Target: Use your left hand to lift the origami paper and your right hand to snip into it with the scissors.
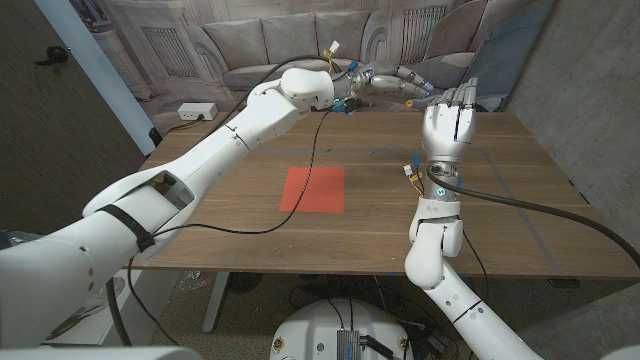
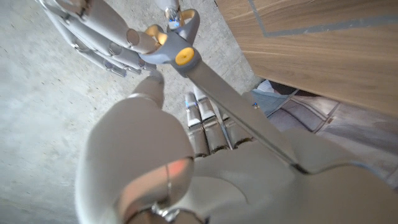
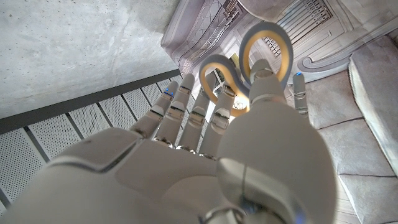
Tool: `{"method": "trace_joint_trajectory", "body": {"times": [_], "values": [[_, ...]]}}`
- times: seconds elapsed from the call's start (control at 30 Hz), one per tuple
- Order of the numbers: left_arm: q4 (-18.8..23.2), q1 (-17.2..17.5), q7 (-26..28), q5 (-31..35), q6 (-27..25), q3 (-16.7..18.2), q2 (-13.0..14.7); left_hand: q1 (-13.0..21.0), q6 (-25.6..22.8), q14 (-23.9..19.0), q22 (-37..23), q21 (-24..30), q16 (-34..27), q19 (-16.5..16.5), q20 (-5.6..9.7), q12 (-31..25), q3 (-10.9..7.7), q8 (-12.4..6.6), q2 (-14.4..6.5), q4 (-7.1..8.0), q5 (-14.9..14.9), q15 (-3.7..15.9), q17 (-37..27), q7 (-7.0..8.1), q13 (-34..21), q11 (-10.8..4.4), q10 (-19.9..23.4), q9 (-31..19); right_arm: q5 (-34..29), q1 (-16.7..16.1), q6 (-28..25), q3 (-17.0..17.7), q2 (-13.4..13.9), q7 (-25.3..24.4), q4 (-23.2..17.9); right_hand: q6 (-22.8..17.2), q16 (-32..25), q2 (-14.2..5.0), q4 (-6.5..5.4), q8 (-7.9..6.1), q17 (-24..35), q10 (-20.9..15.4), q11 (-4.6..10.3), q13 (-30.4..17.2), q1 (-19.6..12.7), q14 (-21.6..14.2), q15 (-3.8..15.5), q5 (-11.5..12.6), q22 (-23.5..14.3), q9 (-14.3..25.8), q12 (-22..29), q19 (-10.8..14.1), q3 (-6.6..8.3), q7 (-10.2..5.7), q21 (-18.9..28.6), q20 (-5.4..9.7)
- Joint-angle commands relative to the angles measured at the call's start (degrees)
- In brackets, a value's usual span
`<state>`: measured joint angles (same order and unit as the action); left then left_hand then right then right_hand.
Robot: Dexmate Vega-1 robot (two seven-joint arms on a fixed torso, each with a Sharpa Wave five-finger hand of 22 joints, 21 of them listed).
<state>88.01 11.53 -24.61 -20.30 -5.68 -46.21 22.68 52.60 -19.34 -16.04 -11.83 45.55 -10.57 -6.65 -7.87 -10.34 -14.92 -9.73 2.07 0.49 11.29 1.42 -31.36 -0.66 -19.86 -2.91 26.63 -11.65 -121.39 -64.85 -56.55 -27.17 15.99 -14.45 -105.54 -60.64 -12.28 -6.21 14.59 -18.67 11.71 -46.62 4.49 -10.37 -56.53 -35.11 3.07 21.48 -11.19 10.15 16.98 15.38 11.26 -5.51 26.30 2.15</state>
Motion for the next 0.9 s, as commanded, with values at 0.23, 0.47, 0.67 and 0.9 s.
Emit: {"method": "trace_joint_trajectory", "body": {"times": [0.23, 0.47, 0.67, 0.9], "values": [[-4.1, 1.0, -2.7, 4.1, 14.2, 2.3, -0.6, -10.2, 18.4, 17.7, -0.5, -3.2, 0.3, -10.3, -1.90, 0.1, 5.61, -0.55, 1.5, 4.53, 1.1, -6.44, 4.0, 4.04, 3.2, 4.96, -21.6, 0.4, -2.8, -1.2, 1.3, 2.0, -0.9, 4.7, -0.3, -6.9, 0.4, -1.81, -6.09, -0.48, 0.1, -7.8, 7.54, -0.2, -1.9, -0.3, 10.31, 0.2, -0.1, 0.4, -0.3, -0.4, 6.60, -5.34, 0.0, -0.07], [-2.7, 2.4, 2.3, 8.8, 19.4, 4.3, 0.3, -11.2, 19.5, 18.7, -0.6, -3.5, 0.1, -11.2, -2.02, -0.2, 6.22, -0.65, 1.6, 5.01, 1.3, -6.77, 4.4, 4.24, 3.5, 5.48, -22.8, 0.4, -4.4, -1.9, 2.1, 3.6, -1.7, 8.7, 0.3, -7.0, 0.5, -1.72, -6.12, -0.45, 0.1, -7.9, 7.56, -0.2, -1.8, -0.2, 10.31, 0.2, -0.1, 0.5, -0.4, -0.5, 6.71, -5.29, 0.0, -0.08], [-1.5, 3.6, 4.3, 9.8, 19.5, 5.3, 0.8, -11.5, 19.2, 18.9, -0.6, -3.5, -0.1, -11.3, -2.13, -0.4, 6.39, -0.93, 1.5, 5.18, 1.4, -6.64, 4.5, 4.38, 3.7, 5.49, -23.0, 0.4, -5.0, -1.9, 1.9, 4.3, -2.5, 10.4, 0.5, -7.0, 0.6, -1.72, -6.15, -0.41, 0.1, -8.0, 7.57, -0.2, -1.8, -0.2, 10.33, 0.3, -0.1, 0.5, -0.5, -0.5, 6.82, -5.28, -0.1, -0.11], [2.7, 4.8, 9.5, 17.4, 18.0, 6.1, 3.6, -12.0, 19.8, 20.0, -0.6, -3.7, -0.1, -11.8, -2.12, -0.5, 6.66, -0.94, 1.3, 5.43, 1.5, -6.98, 4.8, 4.13, 3.9, 6.03, -23.9, 0.4, -6.7, -2.3, 2.2, 5.2, -3.4, 12.9, 0.4, -6.9, 0.6, -1.69, -6.20, -0.28, 0.1, -8.1, 7.58, -0.2, -1.7, -0.2, 10.32, 0.3, -0.1, 0.5, -0.7, -0.5, 6.98, -5.38, -0.1, -0.14]]}}
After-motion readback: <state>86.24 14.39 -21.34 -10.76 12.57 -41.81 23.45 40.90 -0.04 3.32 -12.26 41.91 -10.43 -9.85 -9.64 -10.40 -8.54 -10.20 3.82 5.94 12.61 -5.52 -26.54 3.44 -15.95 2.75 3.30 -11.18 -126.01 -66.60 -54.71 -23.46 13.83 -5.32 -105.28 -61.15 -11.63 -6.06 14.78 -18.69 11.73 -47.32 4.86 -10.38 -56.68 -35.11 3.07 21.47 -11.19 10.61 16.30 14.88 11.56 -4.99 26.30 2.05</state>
